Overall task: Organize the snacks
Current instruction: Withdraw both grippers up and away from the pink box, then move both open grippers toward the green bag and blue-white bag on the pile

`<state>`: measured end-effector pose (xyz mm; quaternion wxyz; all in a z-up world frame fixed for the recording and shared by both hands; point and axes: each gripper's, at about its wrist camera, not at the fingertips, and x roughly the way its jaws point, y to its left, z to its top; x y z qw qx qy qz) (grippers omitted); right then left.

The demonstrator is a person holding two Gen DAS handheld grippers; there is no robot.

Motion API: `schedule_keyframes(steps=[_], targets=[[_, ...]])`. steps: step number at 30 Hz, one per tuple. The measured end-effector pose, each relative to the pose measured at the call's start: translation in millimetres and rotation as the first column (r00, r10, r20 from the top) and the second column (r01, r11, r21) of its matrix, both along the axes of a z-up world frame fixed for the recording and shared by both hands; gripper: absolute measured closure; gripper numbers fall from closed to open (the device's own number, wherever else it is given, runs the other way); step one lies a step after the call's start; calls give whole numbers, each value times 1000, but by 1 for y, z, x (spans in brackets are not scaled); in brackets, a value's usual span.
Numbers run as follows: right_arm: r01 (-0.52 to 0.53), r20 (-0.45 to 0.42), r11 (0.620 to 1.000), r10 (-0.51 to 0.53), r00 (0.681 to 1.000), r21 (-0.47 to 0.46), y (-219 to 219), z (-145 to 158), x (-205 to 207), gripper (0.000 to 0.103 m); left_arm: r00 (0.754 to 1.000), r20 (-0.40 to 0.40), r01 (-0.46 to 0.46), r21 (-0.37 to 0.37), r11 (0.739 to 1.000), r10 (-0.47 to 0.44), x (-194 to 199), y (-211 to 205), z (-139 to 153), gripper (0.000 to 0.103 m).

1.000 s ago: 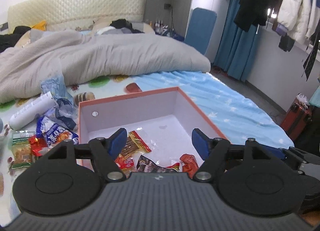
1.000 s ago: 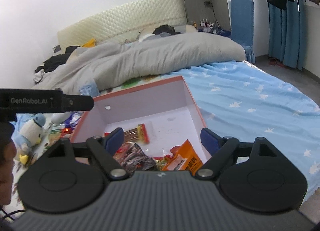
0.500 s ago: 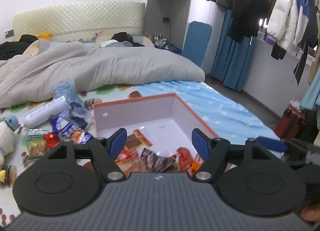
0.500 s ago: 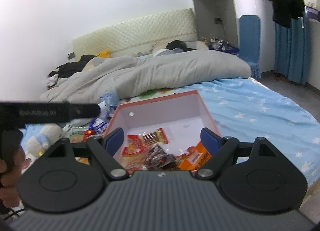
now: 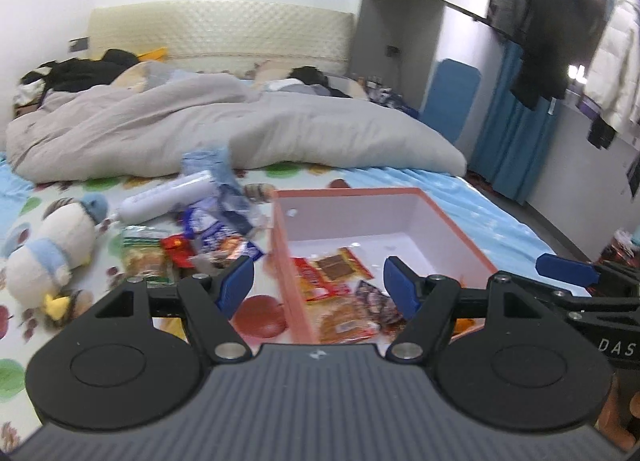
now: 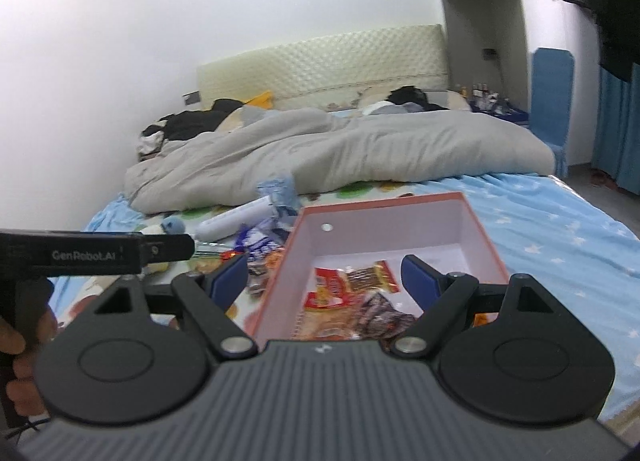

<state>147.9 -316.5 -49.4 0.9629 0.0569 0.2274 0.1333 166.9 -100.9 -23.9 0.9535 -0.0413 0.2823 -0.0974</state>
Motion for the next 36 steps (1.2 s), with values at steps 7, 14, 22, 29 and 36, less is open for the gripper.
schedule_keyframes(steps=[7,14,22,29,36], targets=[[-65,0,998,65,998,17,39,-8,-2,18,997,3,-72,15,997,72,-20,43,8,27],[-101,-22,995,101,995,0,66,-18,-12,18,987,-55,-150,36,988,152,-44,81,-13,27],[-88,-60,996,88,994,-6,86,-38,-26,18,984,-54,-164,64,984,168,-49,111,-21,27],[-83,-72,996,82,994,-14,101,-50,-22,18,982,-52,-178,53,983,181,-31,133,-29,25],[-121,-78,991,116,990,-57,126,-64,7,18,974,-50,-221,22,975,222,4,162,-55,16]])
